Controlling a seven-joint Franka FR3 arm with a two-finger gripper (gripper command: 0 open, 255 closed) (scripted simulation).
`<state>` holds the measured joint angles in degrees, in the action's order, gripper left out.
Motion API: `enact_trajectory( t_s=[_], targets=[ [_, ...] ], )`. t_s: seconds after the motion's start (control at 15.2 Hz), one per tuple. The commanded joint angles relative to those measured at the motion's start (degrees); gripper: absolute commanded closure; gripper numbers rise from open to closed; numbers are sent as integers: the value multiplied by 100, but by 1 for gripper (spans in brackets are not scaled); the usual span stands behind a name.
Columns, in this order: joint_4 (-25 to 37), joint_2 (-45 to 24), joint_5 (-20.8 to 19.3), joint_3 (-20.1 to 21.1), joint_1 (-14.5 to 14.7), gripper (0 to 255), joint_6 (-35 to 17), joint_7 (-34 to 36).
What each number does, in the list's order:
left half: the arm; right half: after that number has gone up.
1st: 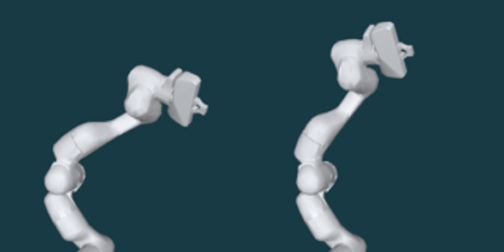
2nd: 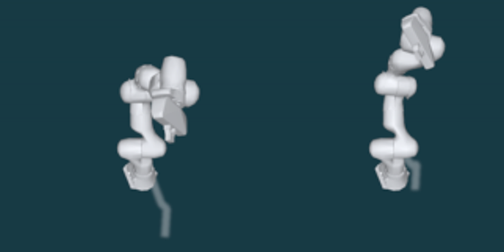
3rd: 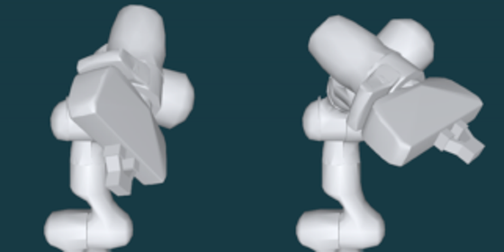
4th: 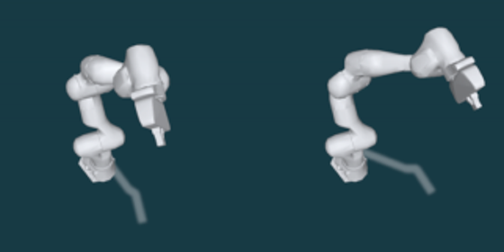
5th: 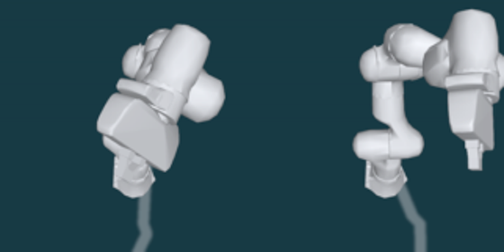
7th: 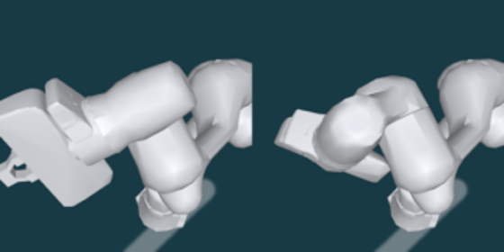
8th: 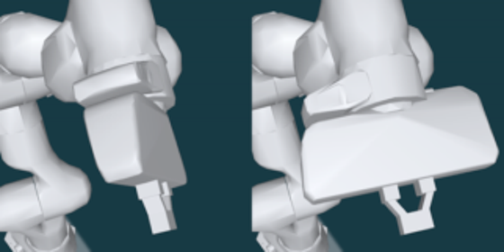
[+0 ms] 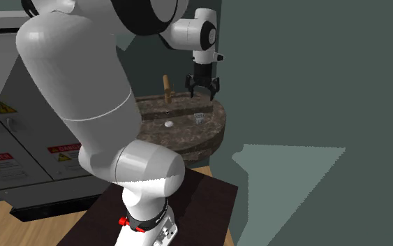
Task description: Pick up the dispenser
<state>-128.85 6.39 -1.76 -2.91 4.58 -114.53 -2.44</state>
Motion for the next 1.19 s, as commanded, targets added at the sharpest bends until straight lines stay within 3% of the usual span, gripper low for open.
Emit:
enact_trajectory(
  t_s=[0.0,0.59,1.12],
  targets=[
    [182,-422,-26,40,46,0,-220,-72],
    [1305,-2358,-239,196,206,0,-919,-359],
    [2750,-4114,-509,296,394,0,-1130,-558]
  ],
)
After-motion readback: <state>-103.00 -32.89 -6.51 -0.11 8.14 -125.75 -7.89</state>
